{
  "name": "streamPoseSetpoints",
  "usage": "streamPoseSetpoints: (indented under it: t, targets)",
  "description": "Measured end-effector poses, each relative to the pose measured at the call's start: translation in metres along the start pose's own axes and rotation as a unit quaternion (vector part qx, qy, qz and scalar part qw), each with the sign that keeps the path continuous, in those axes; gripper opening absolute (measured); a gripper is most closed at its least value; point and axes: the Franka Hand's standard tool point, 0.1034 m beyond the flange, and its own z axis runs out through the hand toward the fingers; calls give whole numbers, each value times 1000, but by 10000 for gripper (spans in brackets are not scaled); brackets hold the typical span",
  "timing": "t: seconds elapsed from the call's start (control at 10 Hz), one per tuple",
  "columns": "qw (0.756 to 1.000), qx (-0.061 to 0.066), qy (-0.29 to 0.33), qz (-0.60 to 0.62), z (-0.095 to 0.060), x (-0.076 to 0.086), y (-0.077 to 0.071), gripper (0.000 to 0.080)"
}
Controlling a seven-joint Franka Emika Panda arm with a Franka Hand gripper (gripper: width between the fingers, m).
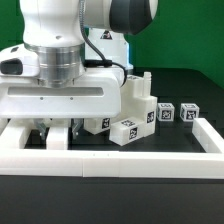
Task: Assemble chair
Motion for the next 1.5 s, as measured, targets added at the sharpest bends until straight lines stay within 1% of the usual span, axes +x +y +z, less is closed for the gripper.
streamPoseSetpoints:
  t: [0.2,0.3,0.5,0.7,0.8,0.9,1.0,1.1,1.3,1.5]
  targets:
    - [1000,0,0,-1,-1,0,0,284]
    - [1000,2,1,-2,-7,1,-1,284]
    - [1000,14,3,-4,-37,-1,-4,284]
    - [1000,24,10,-8,-66,-2,-5,284]
    - [999,28,13,-8,-78,-4,-7,284]
    - [999,29,20,-14,-87,-2,-8,284]
    - [999,29,23,-17,-89,-1,-8,284]
    - [999,29,20,-14,-86,-2,-8,284]
    - [999,29,19,-3,-85,-2,-8,284]
    - [997,32,15,73,-84,-3,-9,284]
